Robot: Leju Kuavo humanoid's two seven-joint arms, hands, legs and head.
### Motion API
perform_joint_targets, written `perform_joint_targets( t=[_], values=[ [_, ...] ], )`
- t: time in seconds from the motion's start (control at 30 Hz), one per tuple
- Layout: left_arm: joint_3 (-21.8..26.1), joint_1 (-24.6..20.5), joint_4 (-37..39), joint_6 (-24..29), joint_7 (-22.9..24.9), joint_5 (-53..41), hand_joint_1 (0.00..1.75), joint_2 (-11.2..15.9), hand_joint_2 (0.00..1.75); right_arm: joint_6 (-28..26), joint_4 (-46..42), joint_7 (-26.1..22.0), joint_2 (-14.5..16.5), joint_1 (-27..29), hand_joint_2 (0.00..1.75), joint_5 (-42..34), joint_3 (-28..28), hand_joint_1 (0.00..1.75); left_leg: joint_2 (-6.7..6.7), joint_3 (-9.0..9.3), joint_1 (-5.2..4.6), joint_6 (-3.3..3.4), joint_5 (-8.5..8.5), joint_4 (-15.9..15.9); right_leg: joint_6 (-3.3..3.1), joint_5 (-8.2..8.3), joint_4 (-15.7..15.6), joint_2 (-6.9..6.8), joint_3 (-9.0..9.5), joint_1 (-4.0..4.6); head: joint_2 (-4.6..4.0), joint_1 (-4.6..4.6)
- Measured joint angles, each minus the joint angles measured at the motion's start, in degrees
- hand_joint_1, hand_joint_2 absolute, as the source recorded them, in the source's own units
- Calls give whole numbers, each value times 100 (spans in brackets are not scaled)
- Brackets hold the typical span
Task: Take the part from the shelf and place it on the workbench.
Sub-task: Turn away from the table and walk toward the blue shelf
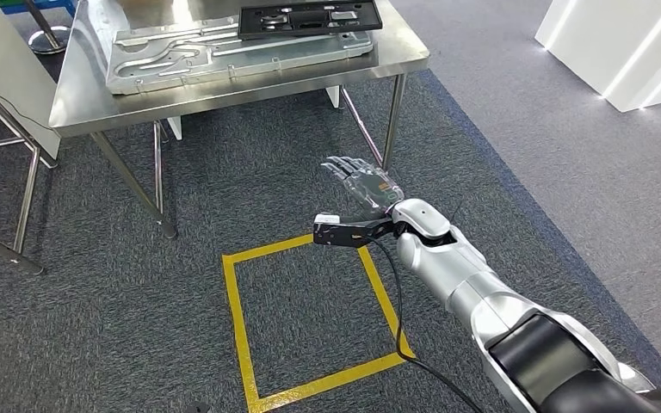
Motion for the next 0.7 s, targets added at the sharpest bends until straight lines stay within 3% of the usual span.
perform_joint_targets(
  t=[0.23,0.4,0.47,0.57,0.6,0.63,0.7],
  values=[
    [-16,-1,-1,-19,-26,-2,0,0,0,-97,0,183,-62,-12,0,196,0,0,0,-37,-7,59,-38,70,37,-13,5,-1,-1,-10,0,0],
    [-44,-2,-1,-38,-32,-14,0,-4,0,-191,-2,258,-86,-25,0,296,0,0,-12,-26,-12,139,-59,45,124,-42,-3,-15,27,-16,0,0],
    [-63,-8,-1,-47,-33,-21,0,-14,0,-200,-4,279,-110,-48,0,322,0,0,-28,28,22,177,-18,-47,185,-256,245,-11,-55,-34,0,1],
    [-85,-15,-1,-56,-33,-20,0,-26,0,-178,2,282,-155,-64,0,353,0,0,-83,14,42,194,15,-70,288,-852,1307,-1,-521,-105,0,1],
    [-93,-13,-1,-58,-33,-19,0,-26,0,-164,4,277,-168,-62,0,361,0,0,-117,-8,49,182,24,-59,319,-925,1542,-1,-623,-132,0,0],
    [-101,-12,-1,-60,-33,-18,0,-27,0,-151,7,266,-181,-63,0,365,0,0,-157,-36,60,165,36,-41,346,-892,1575,0,-627,-160,0,0],
    [-112,-12,-1,-61,-34,-13,0,-31,0,-134,9,239,-211,-90,0,369,0,0,-250,-111,94,111,63,20,396,-591,997,47,-304,-223,0,1]
  ],
)
